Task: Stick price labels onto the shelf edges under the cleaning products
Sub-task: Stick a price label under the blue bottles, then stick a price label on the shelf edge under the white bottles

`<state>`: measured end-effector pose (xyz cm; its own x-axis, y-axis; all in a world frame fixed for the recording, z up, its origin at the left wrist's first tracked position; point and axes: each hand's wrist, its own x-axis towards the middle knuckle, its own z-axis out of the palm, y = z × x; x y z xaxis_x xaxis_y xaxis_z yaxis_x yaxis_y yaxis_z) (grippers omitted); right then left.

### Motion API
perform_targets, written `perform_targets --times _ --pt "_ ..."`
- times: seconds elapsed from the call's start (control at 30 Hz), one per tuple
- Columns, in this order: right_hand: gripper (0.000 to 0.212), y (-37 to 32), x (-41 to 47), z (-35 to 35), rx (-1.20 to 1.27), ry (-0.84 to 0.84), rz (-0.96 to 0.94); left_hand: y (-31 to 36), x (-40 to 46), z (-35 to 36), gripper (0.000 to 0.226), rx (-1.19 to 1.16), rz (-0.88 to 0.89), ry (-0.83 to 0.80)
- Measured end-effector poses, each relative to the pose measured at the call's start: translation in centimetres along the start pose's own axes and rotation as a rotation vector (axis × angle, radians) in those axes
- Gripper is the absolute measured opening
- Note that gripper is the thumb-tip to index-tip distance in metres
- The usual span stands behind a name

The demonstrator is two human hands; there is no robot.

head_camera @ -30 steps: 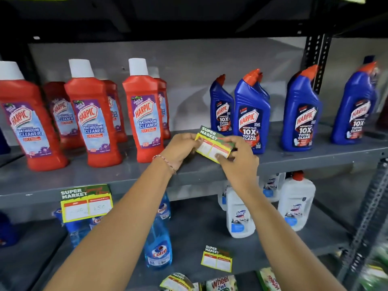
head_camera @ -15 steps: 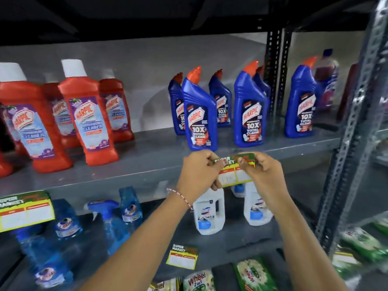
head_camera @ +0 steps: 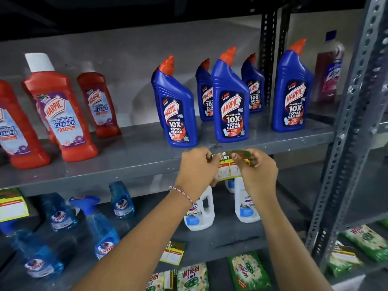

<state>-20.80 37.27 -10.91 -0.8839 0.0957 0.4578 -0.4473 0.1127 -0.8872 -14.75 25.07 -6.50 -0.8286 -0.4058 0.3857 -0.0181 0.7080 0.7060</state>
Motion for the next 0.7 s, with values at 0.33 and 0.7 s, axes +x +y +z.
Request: perform_targets --times 0.33,0.7 --pt "0.040 1.0 -1.4 0.5 0.229 0.270 0.116 -2.6 -1.5 -0.4 0.050 0.003 -0.042 0.043" --pt "0.016 9.2 -11.0 9.9 0.122 -0.102 0.284 -21.5 -6.0 1.8 0.016 0.048 -0.245 -0.085"
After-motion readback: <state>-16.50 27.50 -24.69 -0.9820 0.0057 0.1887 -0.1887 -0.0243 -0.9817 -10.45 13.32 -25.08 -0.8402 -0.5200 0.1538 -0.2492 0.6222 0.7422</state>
